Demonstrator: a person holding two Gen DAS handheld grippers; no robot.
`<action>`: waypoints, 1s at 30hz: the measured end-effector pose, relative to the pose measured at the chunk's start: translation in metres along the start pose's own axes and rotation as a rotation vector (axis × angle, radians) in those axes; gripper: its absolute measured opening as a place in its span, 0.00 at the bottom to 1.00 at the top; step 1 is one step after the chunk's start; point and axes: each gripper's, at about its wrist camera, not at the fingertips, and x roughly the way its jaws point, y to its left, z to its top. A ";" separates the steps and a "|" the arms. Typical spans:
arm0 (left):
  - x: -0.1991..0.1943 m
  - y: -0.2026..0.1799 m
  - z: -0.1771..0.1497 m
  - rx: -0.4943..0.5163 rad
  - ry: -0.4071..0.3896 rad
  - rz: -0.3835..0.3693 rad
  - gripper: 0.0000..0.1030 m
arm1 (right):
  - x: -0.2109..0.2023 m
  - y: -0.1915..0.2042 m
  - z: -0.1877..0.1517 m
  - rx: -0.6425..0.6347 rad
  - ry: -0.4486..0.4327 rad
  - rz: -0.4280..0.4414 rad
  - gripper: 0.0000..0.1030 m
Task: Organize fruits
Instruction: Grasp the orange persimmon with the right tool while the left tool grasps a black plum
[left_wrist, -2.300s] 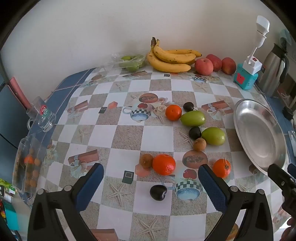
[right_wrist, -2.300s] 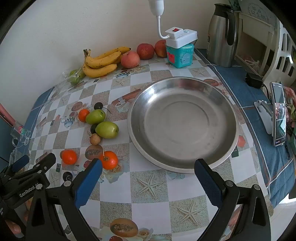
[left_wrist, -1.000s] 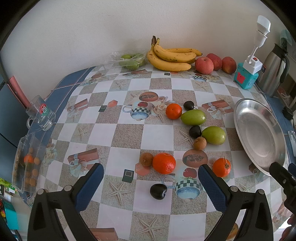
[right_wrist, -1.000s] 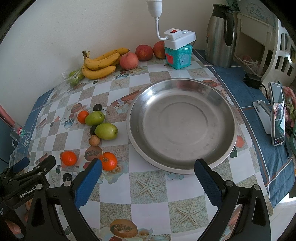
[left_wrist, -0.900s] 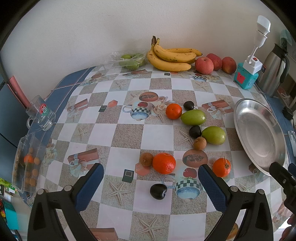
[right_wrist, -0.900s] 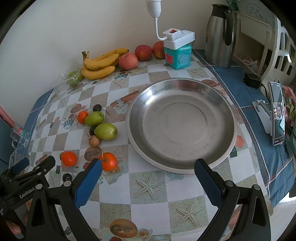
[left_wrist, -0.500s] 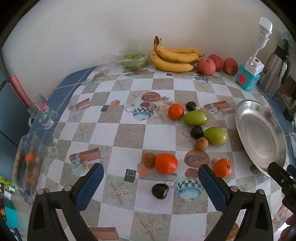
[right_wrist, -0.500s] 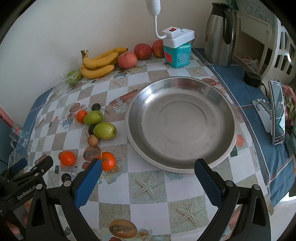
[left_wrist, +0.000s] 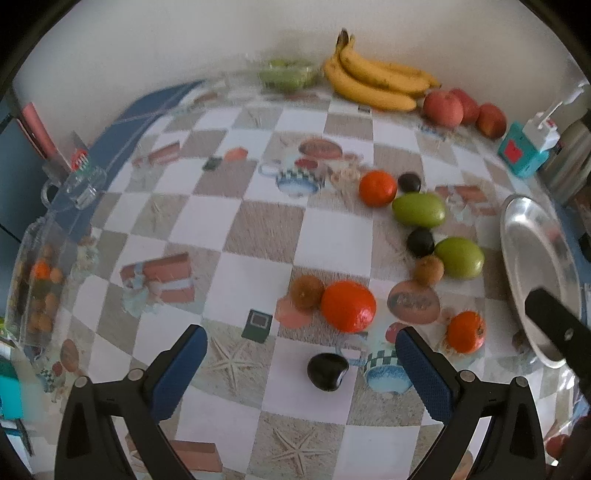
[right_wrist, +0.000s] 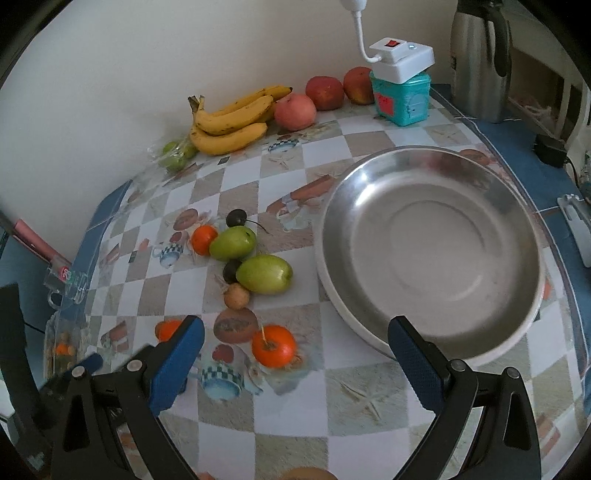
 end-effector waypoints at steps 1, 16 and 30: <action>0.004 -0.001 -0.001 0.003 0.020 -0.002 1.00 | 0.003 0.002 0.002 0.002 0.003 0.012 0.97; 0.031 -0.010 -0.005 0.028 0.152 -0.017 0.94 | 0.035 0.018 -0.002 -0.088 0.099 0.040 0.93; 0.050 -0.005 -0.007 0.020 0.210 -0.052 0.52 | 0.062 0.029 -0.010 -0.143 0.166 0.040 0.50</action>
